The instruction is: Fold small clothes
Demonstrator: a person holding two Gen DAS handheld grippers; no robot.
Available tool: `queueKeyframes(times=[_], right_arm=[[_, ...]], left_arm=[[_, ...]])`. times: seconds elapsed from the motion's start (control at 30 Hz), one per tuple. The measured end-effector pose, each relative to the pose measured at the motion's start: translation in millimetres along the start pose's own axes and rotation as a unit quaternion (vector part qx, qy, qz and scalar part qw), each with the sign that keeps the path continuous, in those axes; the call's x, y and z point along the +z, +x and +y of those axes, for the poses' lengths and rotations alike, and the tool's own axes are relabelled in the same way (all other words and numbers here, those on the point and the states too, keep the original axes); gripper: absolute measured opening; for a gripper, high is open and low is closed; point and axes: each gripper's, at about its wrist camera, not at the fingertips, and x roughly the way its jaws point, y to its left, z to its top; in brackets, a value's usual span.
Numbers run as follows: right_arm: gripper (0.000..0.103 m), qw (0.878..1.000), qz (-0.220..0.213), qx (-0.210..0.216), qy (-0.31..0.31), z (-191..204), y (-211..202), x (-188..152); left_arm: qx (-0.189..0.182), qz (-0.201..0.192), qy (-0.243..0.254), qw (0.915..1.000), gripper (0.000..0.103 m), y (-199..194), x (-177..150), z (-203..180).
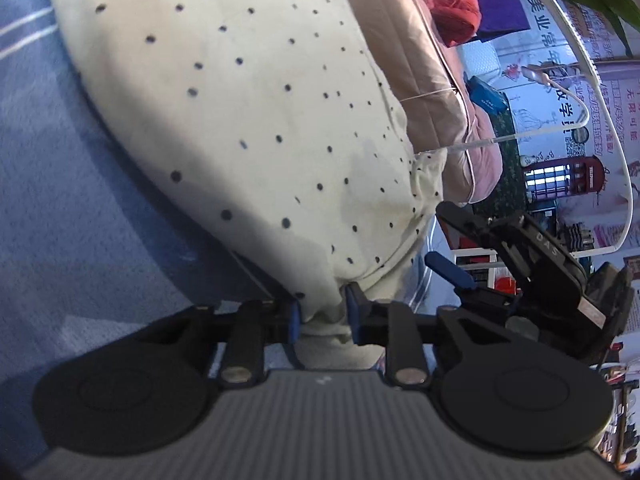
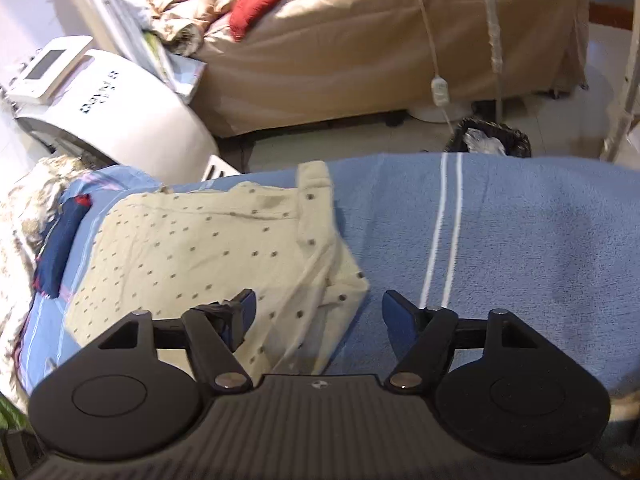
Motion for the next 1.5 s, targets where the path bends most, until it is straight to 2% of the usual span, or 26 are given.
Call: queueKeyframes(times=[0.07,0.2,0.27,0.37,0.4,0.47,0.5,0.57,0.67,0.73,0.77,0.8,0.83,0.87,1.0,1.3,1.43,1.5], right_arm=[[0.103,1.0,0.011,0.019,0.016,-4.5,7.6,1.0],[0.103,0.999,0.013,0.024,0.022,-7.9,14.5,0.8],[0.103,0.999,0.013,0.029,0.024,-8.0,15.7,1.5],[0.103,0.999,0.015,0.036,0.025,-6.8,16.8,1.9],[0.103,0.999,0.018,0.039,0.019,-5.9,17.1,3.0],[0.103,0.999,0.022,0.039,0.01,-4.9,17.6,3.2],[0.103,0.999,0.023,0.039,0.009,-5.1,17.7,3.5],[0.103,0.999,0.024,0.041,0.012,-6.8,18.3,4.3],[0.103,0.999,0.025,0.04,0.003,-5.1,19.4,4.0],[0.101,0.999,0.028,0.033,-0.008,-3.6,19.9,4.3],[0.095,0.999,0.028,0.03,-0.01,-3.4,20.1,4.7],[0.066,0.999,0.03,0.027,-0.008,-5.1,20.8,4.3],[0.028,0.999,0.033,0.023,-0.004,-7.4,22.0,3.7],[0.023,0.999,0.033,0.023,-0.001,-9.5,22.5,2.5],[0.012,0.999,0.014,0.033,0.016,-11.5,16.7,0.3],[0.011,1.0,0.003,0.011,-0.005,10.4,-1.2,10.1],[0.011,1.0,0.0,0.004,-0.013,30.9,-7.3,18.3],[0.011,1.0,-0.004,0.016,-0.018,48.7,-9.4,24.3]], left_arm=[[-0.004,0.005,0.002,1.0,0.019,5.6,-3.9,-1.6],[-0.013,0.0,-0.016,0.9998,0.028,12.6,-6.7,-2.5],[-0.008,-0.005,-0.005,0.9999,0.035,14.5,-9.4,-9.3],[-0.02,-0.005,-0.007,0.9998,0.054,17.5,-10.8,-16.1],[-0.022,-0.004,-0.007,0.9997,0.055,17.6,-11.4,-17.6],[-0.019,0.001,-0.001,0.9998,0.051,18.9,-13.0,-17.7],[-0.021,0.011,-0.007,0.9997,0.037,21.8,-12.9,-17.1],[-0.019,0.033,-0.033,0.9987,0.024,26.8,-16.2,-12.5],[-0.01,0.023,-0.028,0.9993,0.013,31.0,-16.8,-10.3],[-0.009,0.011,-0.049,0.9987,0.01,29.1,-14.1,-5.0],[-0.01,0.009,-0.06,0.9981,0.008,29.4,-12.2,-3.2],[-0.012,0.009,-0.065,0.9978,0.008,30.8,-10.7,-3.5],[-0.014,0.013,-0.063,0.9978,0.007,33.4,-9.6,-5.2],[-0.016,0.017,-0.06,0.9979,0.007,35.9,-8.9,-7.4],[-0.032,0.031,-0.092,0.9947,0.006,44.4,-9.4,-12.7],[-0.047,0.047,-0.092,0.9935,0.006,45.5,-0.2,-26.4],[-0.052,0.043,-0.091,0.9936,0.007,26.8,16.0,-27.2],[-0.053,0.037,-0.1,0.9928,0.007,18.2,28.3,-27.5]])
